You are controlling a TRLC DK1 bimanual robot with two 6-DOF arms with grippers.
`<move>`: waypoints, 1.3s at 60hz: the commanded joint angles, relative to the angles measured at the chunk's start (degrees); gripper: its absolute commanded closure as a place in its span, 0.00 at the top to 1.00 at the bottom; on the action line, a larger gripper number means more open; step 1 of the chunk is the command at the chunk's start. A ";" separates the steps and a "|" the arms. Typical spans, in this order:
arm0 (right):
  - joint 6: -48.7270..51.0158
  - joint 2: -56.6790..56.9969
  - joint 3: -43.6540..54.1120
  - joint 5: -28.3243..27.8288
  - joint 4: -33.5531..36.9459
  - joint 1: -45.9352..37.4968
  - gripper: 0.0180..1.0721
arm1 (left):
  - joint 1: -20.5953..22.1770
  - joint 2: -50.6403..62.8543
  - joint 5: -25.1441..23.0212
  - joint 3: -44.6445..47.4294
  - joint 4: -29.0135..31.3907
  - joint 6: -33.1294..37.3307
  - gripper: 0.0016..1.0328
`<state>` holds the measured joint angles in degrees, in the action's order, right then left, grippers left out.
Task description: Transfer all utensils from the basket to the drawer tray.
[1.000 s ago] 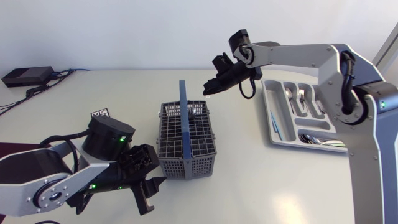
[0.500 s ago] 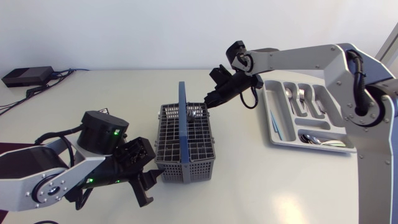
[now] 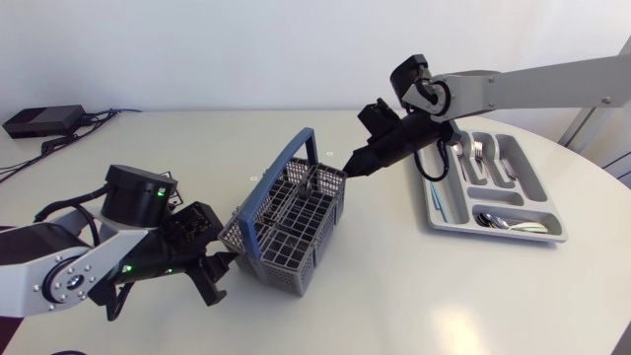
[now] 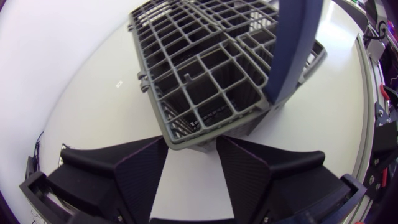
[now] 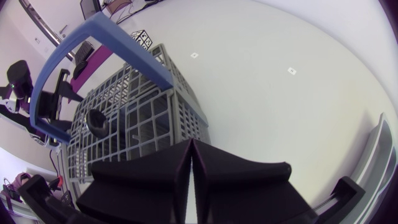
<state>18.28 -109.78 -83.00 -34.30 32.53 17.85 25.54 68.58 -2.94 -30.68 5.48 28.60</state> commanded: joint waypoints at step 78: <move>-16.17 33.58 27.63 13.83 -4.32 8.70 0.38 | -2.42 5.52 -6.46 -4.57 -2.05 3.22 0.55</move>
<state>5.98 -76.29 -56.55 -21.45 27.22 25.69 20.95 74.50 -9.10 -36.25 2.72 31.97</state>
